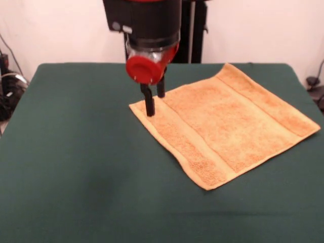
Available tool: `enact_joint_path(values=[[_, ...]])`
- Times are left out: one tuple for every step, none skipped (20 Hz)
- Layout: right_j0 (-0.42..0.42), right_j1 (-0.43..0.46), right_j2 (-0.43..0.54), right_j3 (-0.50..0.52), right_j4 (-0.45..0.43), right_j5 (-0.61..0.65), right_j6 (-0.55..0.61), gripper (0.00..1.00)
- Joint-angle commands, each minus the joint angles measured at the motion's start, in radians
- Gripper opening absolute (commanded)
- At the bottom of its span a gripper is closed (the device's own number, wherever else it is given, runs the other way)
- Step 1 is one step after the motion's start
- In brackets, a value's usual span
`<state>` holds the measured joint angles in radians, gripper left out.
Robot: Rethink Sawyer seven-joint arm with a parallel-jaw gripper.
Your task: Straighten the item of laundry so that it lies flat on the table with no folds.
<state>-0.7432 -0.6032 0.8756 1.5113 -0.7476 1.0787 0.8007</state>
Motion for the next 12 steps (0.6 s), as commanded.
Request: enact_joint_path(values=[[-0.004, -0.143, -0.069, 0.291, 0.077, -0.13, 0.261, 1.0], [-0.01, -0.163, -0.078, 0.318, 0.089, -0.152, 0.283, 1.0], [-0.016, -0.183, -0.085, 0.343, 0.102, -0.177, 0.304, 1.0], [-0.021, -0.204, -0.096, 0.368, 0.115, -0.201, 0.325, 1.0], [-0.021, -0.214, -0.104, 0.38, 0.125, -0.209, 0.334, 1.0], [-0.021, -0.225, -0.112, 0.392, 0.135, -0.218, 0.342, 1.0], [-0.034, -0.259, -0.122, 0.44, 0.174, -0.235, 0.369, 1.0], [-0.036, -0.282, -0.131, 0.464, 0.199, -0.239, 0.378, 1.0], [-0.035, -0.309, -0.14, 0.485, 0.225, -0.237, 0.386, 1.0], [-0.034, -0.34, -0.149, 0.507, 0.252, -0.236, 0.392, 1.0], [-0.033, -0.373, -0.158, 0.526, 0.283, -0.226, 0.396, 1.0], [-0.032, -0.408, -0.166, 0.545, 0.313, -0.216, 0.395, 1.0]])
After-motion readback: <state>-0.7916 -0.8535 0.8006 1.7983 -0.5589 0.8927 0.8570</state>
